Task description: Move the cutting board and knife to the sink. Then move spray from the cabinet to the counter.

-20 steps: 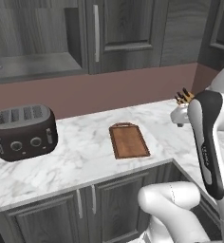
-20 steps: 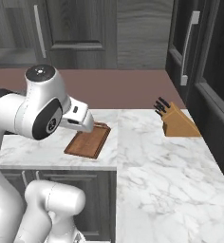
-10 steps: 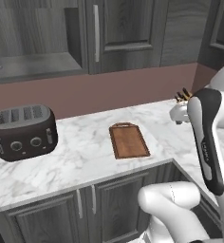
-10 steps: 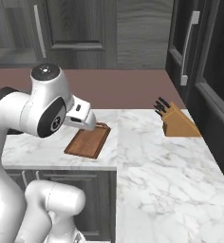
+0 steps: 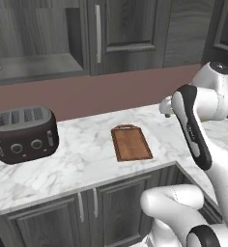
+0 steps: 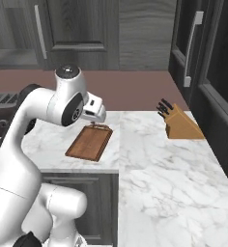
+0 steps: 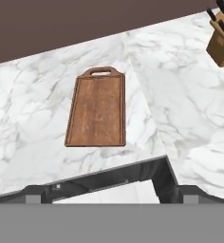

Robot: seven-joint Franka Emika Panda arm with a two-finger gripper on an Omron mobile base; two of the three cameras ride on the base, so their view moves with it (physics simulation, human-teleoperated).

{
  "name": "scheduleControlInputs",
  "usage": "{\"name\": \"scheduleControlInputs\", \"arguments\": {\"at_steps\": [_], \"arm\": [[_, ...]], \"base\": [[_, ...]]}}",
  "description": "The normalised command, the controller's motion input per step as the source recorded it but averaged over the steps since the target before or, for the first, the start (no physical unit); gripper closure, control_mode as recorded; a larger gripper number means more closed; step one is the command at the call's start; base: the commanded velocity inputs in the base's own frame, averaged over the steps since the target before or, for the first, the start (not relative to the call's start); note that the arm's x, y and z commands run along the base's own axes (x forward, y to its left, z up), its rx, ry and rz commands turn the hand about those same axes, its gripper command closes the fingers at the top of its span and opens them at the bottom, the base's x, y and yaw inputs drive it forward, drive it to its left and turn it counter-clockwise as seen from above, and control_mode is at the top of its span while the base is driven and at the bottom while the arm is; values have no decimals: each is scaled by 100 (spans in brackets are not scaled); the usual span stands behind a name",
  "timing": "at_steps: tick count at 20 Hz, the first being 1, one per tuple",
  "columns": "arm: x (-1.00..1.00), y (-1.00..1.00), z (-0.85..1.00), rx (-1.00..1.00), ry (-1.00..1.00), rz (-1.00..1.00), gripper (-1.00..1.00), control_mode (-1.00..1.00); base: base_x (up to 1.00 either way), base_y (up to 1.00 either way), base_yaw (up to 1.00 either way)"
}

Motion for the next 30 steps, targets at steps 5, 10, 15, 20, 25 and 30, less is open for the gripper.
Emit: {"name": "scheduleControlInputs", "arguments": {"at_steps": [5,10,15,20,25,30], "arm": [[64,0,-32,0,0,0,-100,-100],[50,0,-22,0,0,0,-100,-100],[42,8,-17,0,0,0,-100,-100],[44,20,-16,-1,0,-3,-100,-100],[35,21,-25,0,1,-4,-100,-100],[41,15,-30,0,2,-5,-100,-100]], "base": [[0,0,0],[0,0,0],[0,0,0],[0,0,0],[0,0,0],[0,0,0]]}}
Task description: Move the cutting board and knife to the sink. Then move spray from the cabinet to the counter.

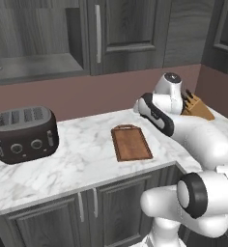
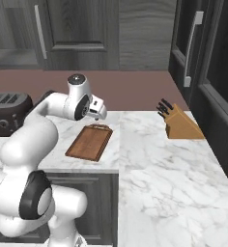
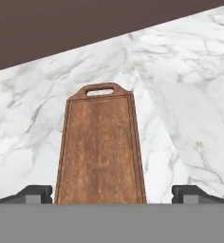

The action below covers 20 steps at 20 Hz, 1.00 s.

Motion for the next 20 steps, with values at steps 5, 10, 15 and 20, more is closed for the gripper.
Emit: {"name": "scheduleControlInputs", "arguments": {"at_steps": [5,10,15,20], "arm": [[44,0,-26,0,9,-3,-100,-100],[49,0,-29,0,9,0,-100,-100],[49,0,-35,0,9,0,-100,-100],[28,0,-42,0,6,0,-100,-100]], "base": [[0,0,0],[0,0,0],[0,0,0],[0,0,0]]}}
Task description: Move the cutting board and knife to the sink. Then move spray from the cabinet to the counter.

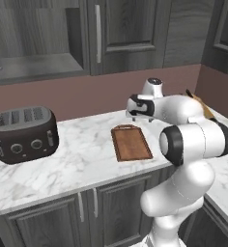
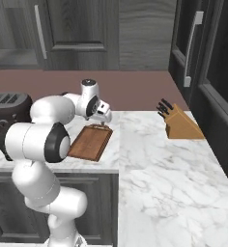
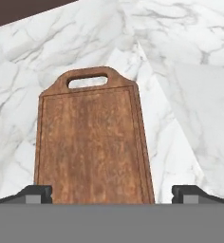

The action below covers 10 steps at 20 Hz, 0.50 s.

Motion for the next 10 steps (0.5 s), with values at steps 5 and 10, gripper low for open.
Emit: {"name": "scheduleControlInputs", "arguments": {"at_steps": [5,10], "arm": [[32,0,-36,0,2,0,-100,-100],[31,0,-29,0,0,0,-100,-100]], "base": [[0,0,0],[0,0,0]]}}
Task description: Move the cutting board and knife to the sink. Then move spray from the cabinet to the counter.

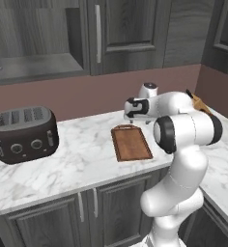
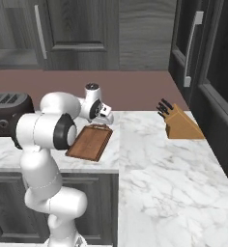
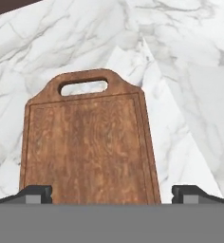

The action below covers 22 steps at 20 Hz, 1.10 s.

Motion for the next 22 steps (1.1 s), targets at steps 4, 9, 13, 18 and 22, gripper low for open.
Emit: {"name": "scheduleControlInputs", "arguments": {"at_steps": [4,9,13,18,22], "arm": [[29,0,-24,0,0,0,-100,-100],[30,0,-24,0,0,0,-100,-100],[3,0,-4,0,0,0,-100,-100],[0,0,0,0,0,0,-100,-100],[0,0,0,0,0,0,-100,-100]], "base": [[0,0,0],[0,0,0],[0,0,0],[0,0,0],[0,0,0]]}}
